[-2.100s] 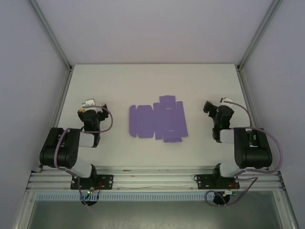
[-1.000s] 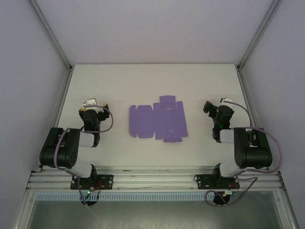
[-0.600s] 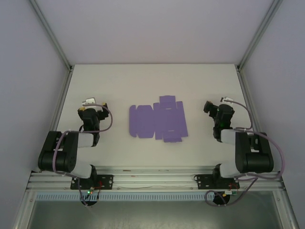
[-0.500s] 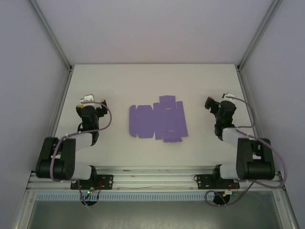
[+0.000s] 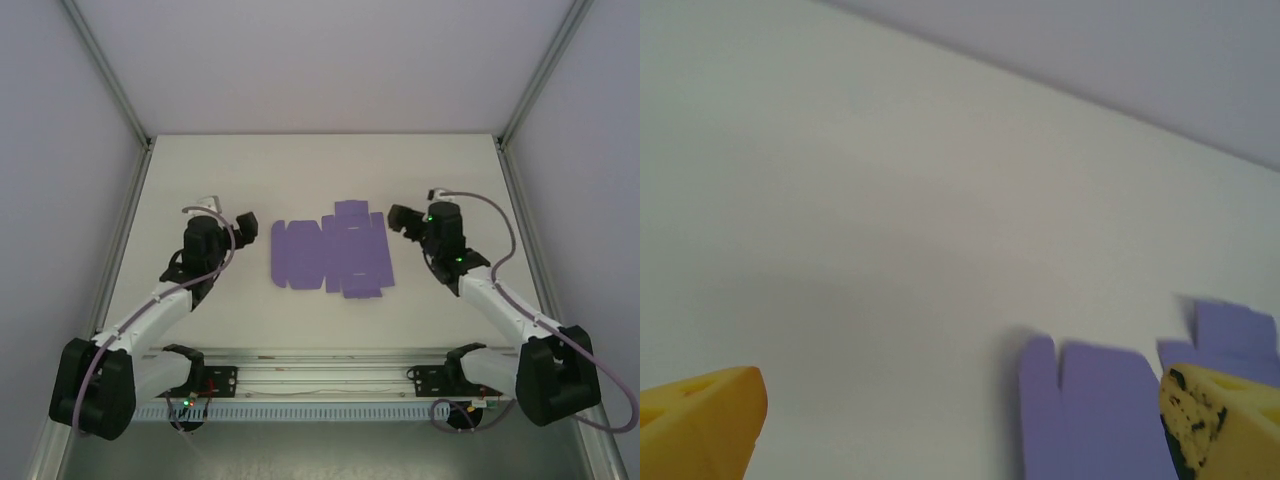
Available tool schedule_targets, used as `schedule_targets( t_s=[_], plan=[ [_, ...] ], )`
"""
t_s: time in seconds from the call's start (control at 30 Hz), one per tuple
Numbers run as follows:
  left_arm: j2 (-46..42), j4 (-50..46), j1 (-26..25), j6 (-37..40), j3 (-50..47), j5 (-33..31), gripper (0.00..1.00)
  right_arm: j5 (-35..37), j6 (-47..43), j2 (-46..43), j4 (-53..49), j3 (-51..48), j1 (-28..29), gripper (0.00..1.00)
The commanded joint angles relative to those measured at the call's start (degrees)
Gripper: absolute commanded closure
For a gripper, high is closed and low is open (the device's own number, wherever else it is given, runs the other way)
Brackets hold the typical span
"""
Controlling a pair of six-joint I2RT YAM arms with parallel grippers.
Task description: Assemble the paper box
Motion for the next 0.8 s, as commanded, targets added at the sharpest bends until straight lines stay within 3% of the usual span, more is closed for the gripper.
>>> schedule_targets(
  t_s=[0.0,0.07,0.17,0.33,0.57,0.77],
  plan=[
    [-0.7,-5.0,-1.3,-7.5,-3.6,6.2,0.00,-6.9,7.4,3.8,-4.3,0.1,4.5,0.19],
    [0.2,-2.2,-1.7,-7.4,-5.4,9.6,0.00,-9.7,8.5,7.8,-5.6,1.3,4.9,0.30],
    [3.1,-1.4,-2.0,-7.4,-4.8,13.0,0.00,-7.1,10.6,12.8,-3.8,0.9,5.0,0.42],
    [11.7,3.2,-2.3,-7.5,-2.5,20.9,0.00,-6.8,12.7,19.8,-2.8,1.4,5.0,0.53],
    [21.5,6.6,-2.4,-7.5,1.6,27.5,0.02,-6.9,13.2,26.6,-1.3,0.5,5.0,0.61],
    [27.9,9.2,-2.5,-7.5,4.6,33.2,0.15,-6.5,14.2,29.4,0.8,-0.6,4.9,0.61]
  ],
)
